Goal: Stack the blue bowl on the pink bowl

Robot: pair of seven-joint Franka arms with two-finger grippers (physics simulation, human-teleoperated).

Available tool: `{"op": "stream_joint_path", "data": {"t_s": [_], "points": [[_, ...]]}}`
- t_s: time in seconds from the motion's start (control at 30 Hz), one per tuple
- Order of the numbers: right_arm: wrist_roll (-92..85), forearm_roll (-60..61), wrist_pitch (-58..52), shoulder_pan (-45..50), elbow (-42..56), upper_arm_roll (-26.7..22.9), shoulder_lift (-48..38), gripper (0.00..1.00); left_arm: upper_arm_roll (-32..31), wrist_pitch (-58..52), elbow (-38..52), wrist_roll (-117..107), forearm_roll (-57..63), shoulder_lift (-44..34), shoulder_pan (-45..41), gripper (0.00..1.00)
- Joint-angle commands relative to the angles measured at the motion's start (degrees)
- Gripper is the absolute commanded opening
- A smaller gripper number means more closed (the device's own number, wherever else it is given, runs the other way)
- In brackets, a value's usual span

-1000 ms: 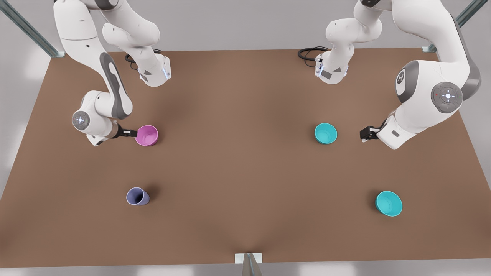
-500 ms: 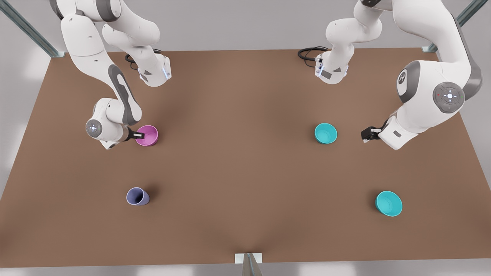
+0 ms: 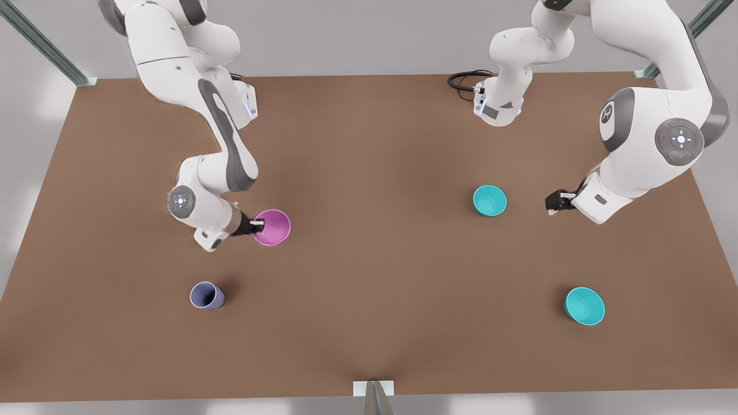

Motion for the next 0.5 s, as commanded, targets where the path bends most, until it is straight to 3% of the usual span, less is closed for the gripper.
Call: {"op": "stream_joint_path", "data": {"t_s": [0.0, 0.07, 0.13, 0.23, 0.4, 0.47], "points": [[39.8, 3.0, -8.3, 6.0, 14.8, -0.1, 8.0, 0.21, 0.0, 0.0, 0.0, 0.0, 0.0, -0.1, 0.0, 1.0], [58.3, 3.3, -15.3, 7.9, 33.4, 0.1, 20.0, 0.21, 0.0, 0.0, 0.0, 0.0, 0.0, 0.0, 0.0, 1.0], [63.4, 3.0, -13.0, 9.5, 48.5, 0.1, 31.6, 0.21, 0.0, 0.0, 0.0, 0.0, 0.0, 0.1, 0.0, 1.0], [65.6, 2.4, -7.9, 10.8, 53.8, -0.4, 36.7, 0.21, 0.0, 0.0, 0.0, 0.0, 0.0, 0.6, 0.0, 1.0], [66.1, 0.2, 11.2, 18.4, 53.6, -1.5, 42.0, 0.21, 0.0, 0.0, 0.0, -0.1, -0.1, 0.6, 0.0, 1.0], [66.2, 0.2, 14.1, 19.3, 53.4, -1.5, 43.0, 0.21, 0.0, 0.0, 0.0, -0.1, -0.2, 0.6, 0.0, 1.0]]}}
